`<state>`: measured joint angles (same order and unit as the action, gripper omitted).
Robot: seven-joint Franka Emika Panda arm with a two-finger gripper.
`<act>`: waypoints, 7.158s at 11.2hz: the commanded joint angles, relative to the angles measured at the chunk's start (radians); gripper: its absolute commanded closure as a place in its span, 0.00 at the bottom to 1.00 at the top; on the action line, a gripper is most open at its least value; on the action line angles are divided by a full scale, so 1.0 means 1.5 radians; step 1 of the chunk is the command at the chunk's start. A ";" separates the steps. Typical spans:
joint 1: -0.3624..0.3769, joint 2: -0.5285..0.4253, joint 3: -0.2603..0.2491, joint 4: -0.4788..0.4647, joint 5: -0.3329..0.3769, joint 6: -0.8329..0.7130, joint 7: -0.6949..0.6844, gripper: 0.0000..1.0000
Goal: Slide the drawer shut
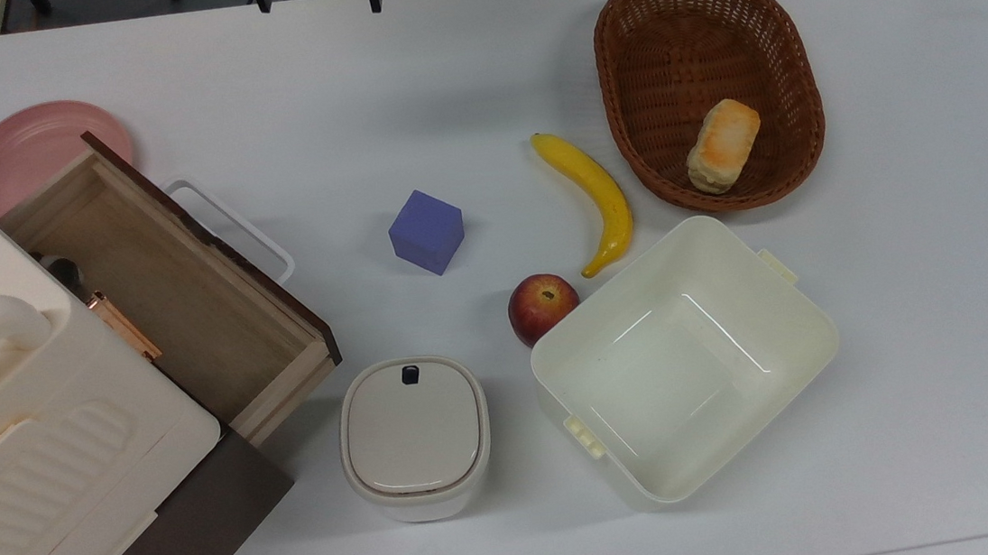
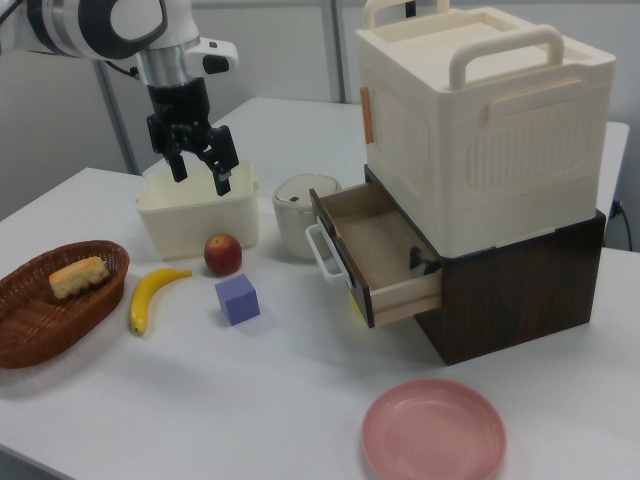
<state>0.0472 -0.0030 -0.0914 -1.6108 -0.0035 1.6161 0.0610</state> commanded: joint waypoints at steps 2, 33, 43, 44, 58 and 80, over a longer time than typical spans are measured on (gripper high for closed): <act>0.017 -0.018 -0.016 -0.013 0.005 0.001 -0.003 0.00; -0.053 0.160 -0.014 -0.045 0.040 0.198 0.304 1.00; -0.085 0.233 -0.022 0.011 0.033 0.267 0.271 1.00; -0.093 0.239 -0.024 0.012 0.033 0.268 0.271 1.00; -0.116 0.282 -0.032 0.080 0.037 0.326 0.274 1.00; -0.129 0.317 -0.031 0.133 0.039 0.361 0.281 1.00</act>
<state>-0.1447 0.4563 -0.1320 -1.4456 0.0409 2.1377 0.4910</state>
